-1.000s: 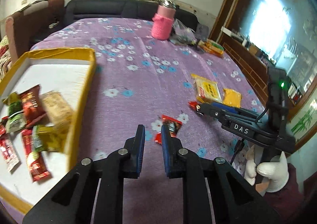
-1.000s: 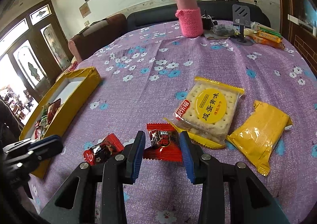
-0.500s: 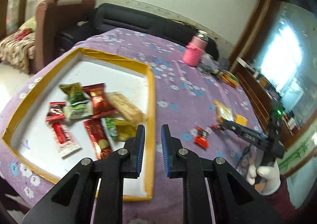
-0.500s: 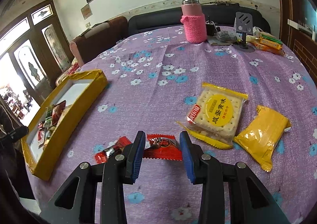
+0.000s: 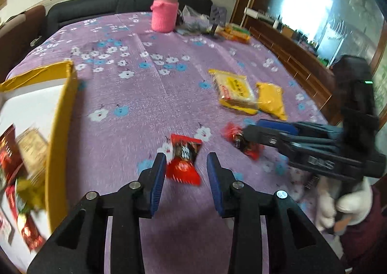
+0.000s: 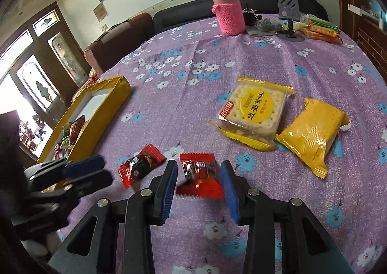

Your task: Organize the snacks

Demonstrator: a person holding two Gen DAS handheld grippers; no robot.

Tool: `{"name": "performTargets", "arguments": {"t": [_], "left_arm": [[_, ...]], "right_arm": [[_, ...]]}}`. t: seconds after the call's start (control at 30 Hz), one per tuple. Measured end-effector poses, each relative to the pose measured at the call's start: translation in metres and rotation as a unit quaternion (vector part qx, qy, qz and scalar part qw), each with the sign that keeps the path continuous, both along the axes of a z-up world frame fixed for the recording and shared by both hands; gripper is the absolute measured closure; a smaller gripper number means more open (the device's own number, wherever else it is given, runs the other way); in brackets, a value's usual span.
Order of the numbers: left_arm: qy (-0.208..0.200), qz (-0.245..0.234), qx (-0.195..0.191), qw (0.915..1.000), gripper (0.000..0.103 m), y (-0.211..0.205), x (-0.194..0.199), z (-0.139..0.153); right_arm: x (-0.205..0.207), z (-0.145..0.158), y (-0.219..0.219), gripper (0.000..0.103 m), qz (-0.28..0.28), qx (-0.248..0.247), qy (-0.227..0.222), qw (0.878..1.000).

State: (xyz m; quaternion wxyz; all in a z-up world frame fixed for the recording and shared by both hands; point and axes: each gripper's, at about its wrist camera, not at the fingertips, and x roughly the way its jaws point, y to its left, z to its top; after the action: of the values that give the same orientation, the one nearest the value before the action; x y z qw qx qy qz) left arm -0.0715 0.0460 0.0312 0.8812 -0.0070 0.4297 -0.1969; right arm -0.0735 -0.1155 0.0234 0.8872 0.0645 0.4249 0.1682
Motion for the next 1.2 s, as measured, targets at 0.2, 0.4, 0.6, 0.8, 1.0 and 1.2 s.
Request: {"name": "performTargets", "arguments": {"t": [0.2, 0.4, 0.6, 0.8, 1.0, 1.2], "left_arm": [[0.016, -0.025, 0.036, 0.9989, 0.053, -0.023, 0.013, -0.02], [0.008, -0.016, 0.062, 0.9979, 0.082, -0.024, 0.012, -0.02], [-0.001, -0.002, 0.046, 0.999, 0.088, -0.013, 0.003, -0.013], [-0.018, 0.015, 0.014, 0.9996, 0.088, 0.007, -0.016, 0.007], [-0.031, 0.058, -0.041, 0.997, 0.088, 0.052, -0.043, 0.028], [-0.065, 0.141, -0.066, 0.9857, 0.088, 0.122, -0.074, 0.051]], "right_arm": [[0.007, -0.007, 0.007, 0.056, 0.027, -0.018, 0.006, 0.999], [0.008, -0.016, 0.011, 0.056, 0.029, -0.034, 0.012, 0.999], [-0.004, -0.016, 0.025, 0.077, 0.033, -0.094, -0.005, 0.995], [-0.01, -0.004, 0.019, 0.077, 0.023, -0.066, -0.016, 0.997], [-0.023, 0.017, 0.033, 0.078, 0.038, -0.056, -0.036, 0.997], [-0.029, 0.035, 0.067, 0.078, 0.075, -0.036, -0.045, 0.996]]}}
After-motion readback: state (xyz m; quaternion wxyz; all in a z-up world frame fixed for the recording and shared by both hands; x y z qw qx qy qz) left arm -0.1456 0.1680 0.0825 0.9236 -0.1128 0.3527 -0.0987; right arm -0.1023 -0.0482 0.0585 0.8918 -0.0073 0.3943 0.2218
